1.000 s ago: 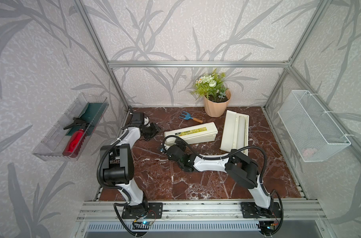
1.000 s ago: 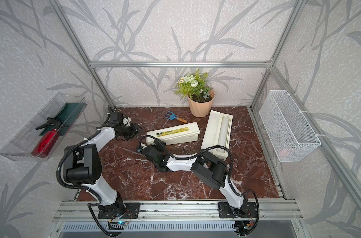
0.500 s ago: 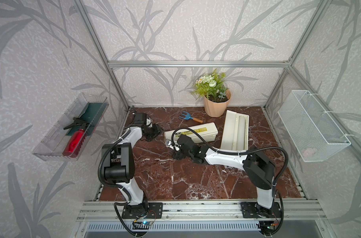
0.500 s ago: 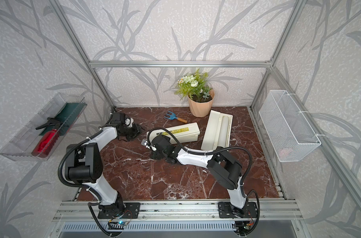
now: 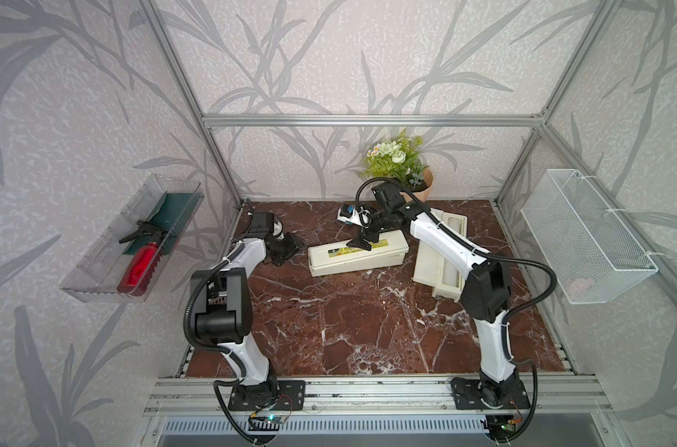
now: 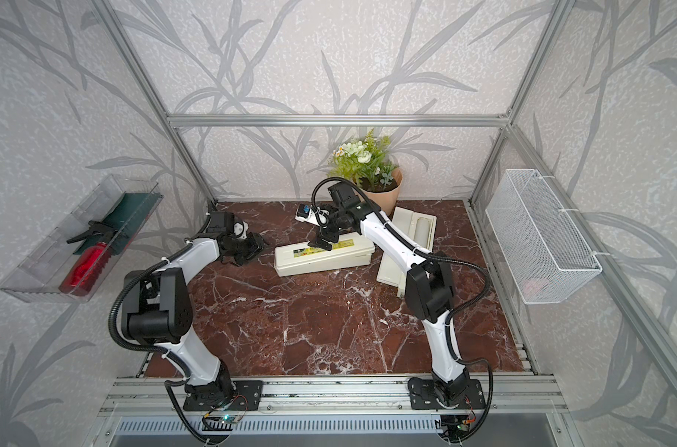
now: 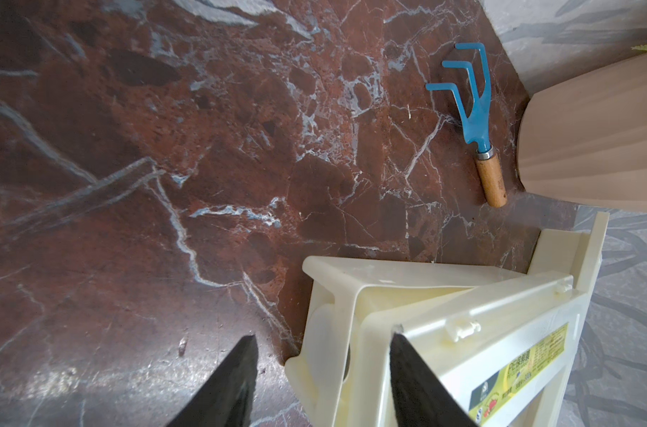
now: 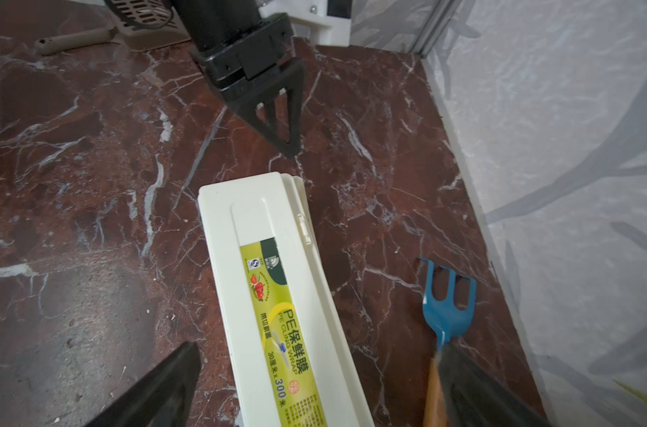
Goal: Put plastic wrap rolls into dispensers
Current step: Close the lid on the plastic wrap cutting box.
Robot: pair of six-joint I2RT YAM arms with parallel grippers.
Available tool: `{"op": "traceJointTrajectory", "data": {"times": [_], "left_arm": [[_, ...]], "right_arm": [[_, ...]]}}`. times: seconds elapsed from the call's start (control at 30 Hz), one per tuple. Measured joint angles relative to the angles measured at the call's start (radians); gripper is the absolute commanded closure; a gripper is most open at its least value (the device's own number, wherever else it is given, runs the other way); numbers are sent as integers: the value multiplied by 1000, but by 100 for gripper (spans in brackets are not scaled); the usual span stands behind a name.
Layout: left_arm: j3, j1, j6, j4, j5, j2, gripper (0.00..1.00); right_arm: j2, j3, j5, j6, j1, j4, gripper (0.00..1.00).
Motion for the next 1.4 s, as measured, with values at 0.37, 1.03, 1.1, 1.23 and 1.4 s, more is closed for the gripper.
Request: {"op": "traceJointTrajectory", "data": {"times": [0.37,1.03,1.1,1.23,1.4], "left_arm": [[100,11,45,-74,-23,48,42],[158,14,68,-96,-13,126,43],[166,15,69,-96,-10,130,42],[172,17,69,-96,-3,139,43],[181,20,71,-96,4,154,43]], "right_arm": [[134,32,39,-122,2,-164,0],[217,100,124,-165,7,-134,0],[230,110,120,-165,7,-133,0],[253,148,107,-161,7,-153,2],[280,190,77,-147,7,-169,9]]}}
